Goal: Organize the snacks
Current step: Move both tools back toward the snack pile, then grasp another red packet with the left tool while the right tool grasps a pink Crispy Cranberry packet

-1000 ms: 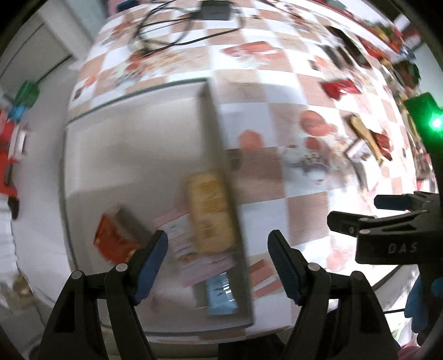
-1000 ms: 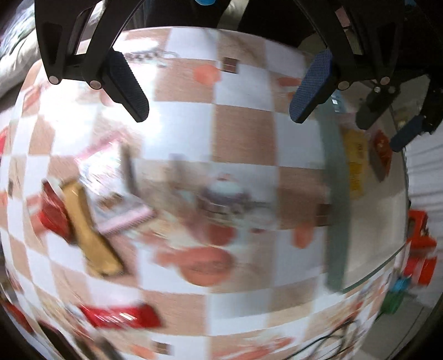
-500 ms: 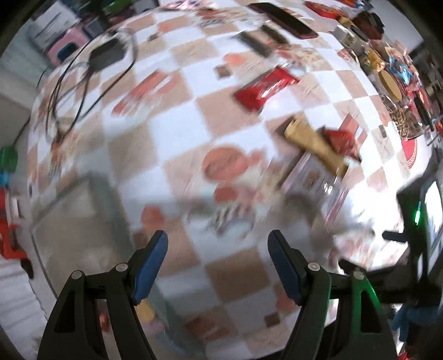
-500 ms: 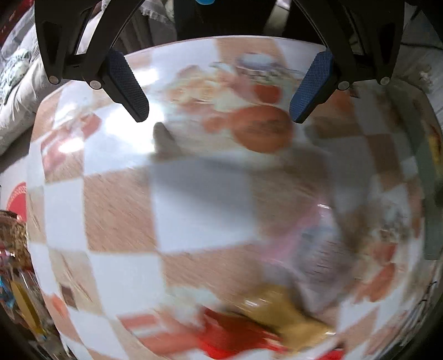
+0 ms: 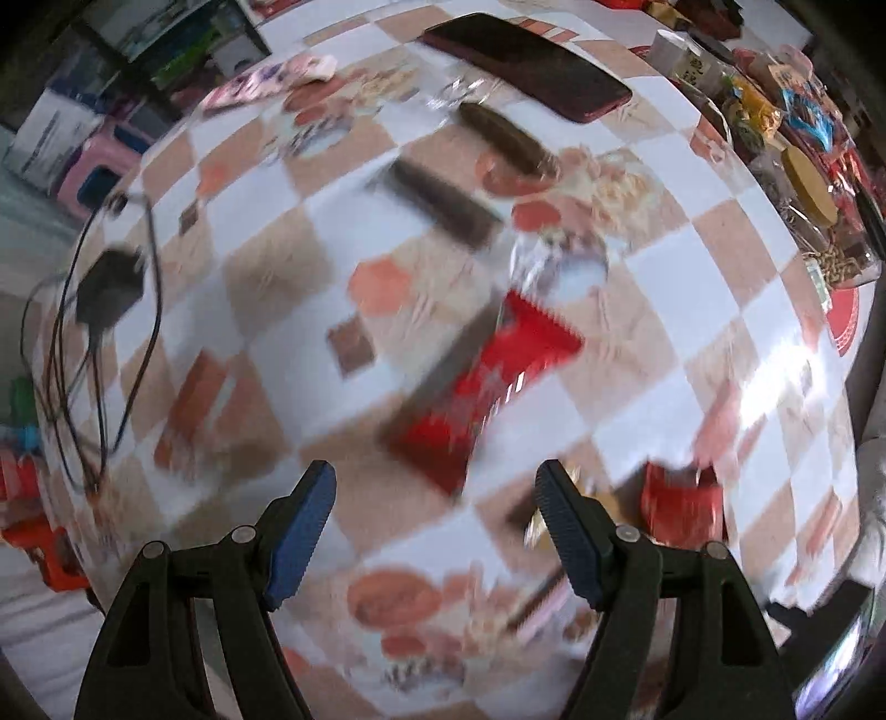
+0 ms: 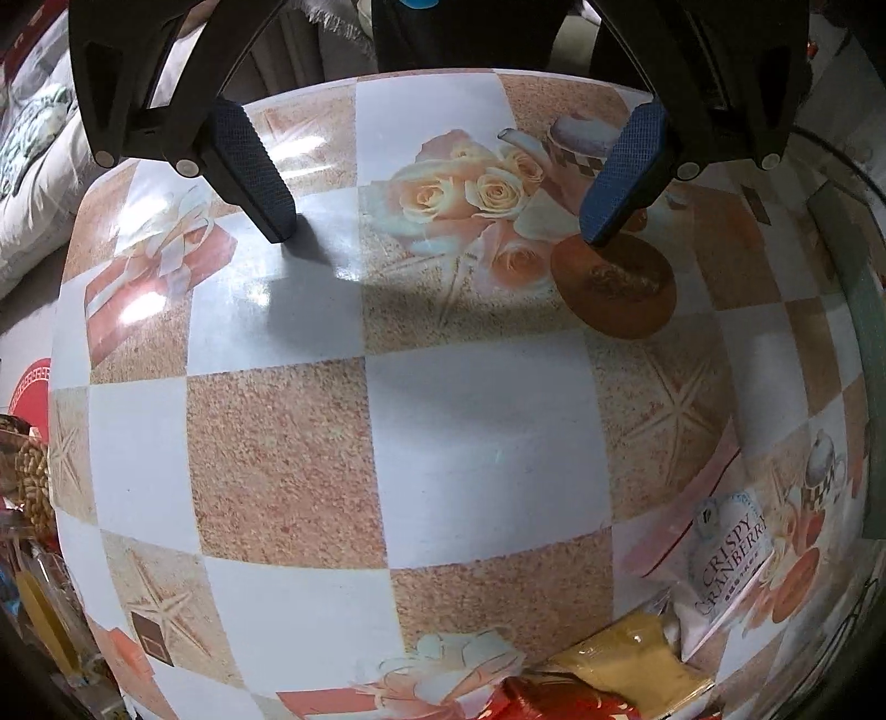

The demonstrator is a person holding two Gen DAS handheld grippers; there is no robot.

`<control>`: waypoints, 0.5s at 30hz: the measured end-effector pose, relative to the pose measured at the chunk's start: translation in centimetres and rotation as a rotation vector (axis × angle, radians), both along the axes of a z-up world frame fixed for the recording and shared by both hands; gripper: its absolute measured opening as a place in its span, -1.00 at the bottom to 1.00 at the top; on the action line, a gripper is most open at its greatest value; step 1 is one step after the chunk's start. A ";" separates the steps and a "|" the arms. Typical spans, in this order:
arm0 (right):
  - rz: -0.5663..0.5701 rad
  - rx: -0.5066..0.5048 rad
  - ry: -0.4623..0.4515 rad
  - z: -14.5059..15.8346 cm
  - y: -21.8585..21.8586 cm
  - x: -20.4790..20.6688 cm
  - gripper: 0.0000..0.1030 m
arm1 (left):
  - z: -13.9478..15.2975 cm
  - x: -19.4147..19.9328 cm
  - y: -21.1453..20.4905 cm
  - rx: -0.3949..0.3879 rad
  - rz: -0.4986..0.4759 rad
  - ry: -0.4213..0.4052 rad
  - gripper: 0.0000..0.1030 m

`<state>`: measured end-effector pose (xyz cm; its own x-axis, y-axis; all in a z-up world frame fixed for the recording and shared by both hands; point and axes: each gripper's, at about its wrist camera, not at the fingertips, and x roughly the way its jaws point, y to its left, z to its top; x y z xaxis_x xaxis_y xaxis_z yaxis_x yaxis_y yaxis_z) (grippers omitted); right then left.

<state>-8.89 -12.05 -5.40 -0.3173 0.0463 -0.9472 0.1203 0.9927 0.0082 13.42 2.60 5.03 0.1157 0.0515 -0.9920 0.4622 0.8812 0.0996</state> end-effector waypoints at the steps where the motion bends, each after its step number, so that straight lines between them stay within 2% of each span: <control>1: 0.000 0.000 -0.001 0.0 0.0 0.0 1.00 | -0.4 0.5 -0.7 0.013 -0.018 -0.002 0.51; 3: 0.000 0.001 -0.003 0.0 0.0 0.1 1.00 | -1.5 1.3 -1.7 0.047 -0.045 -0.001 0.51; 6: 0.002 0.001 -0.010 0.0 0.4 -0.3 1.00 | -2.7 2.1 -2.2 0.052 -0.037 0.024 0.50; 7: 0.004 0.001 -0.013 0.0 0.3 -0.4 1.00 | -3.0 2.3 -2.2 0.044 -0.028 0.039 0.37; 8: 0.005 0.000 -0.017 0.2 0.4 -0.7 1.00 | -3.4 2.5 -2.0 0.039 -0.023 0.052 0.11; 9: 0.006 0.000 -0.019 0.3 0.5 -0.9 1.00 | -3.5 2.5 -2.0 0.022 -0.021 0.061 0.00; 10: 0.006 0.000 -0.021 0.2 0.6 -1.2 1.00 | -3.6 2.7 -1.9 0.006 -0.023 0.071 -0.33; 11: 0.006 -0.001 -0.021 0.5 0.4 -0.9 1.00 | -3.7 2.6 -2.0 -0.007 -0.028 0.083 -0.57; 15: 0.006 0.000 -0.019 0.6 0.4 -1.0 1.00 | -3.9 1.8 -2.4 0.002 -0.050 0.076 -0.57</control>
<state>-9.91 -11.64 -4.80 -0.2999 0.0443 -0.9529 0.1141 0.9934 0.0103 15.25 0.19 1.10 0.0426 0.0495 -0.9979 0.5117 0.8567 0.0643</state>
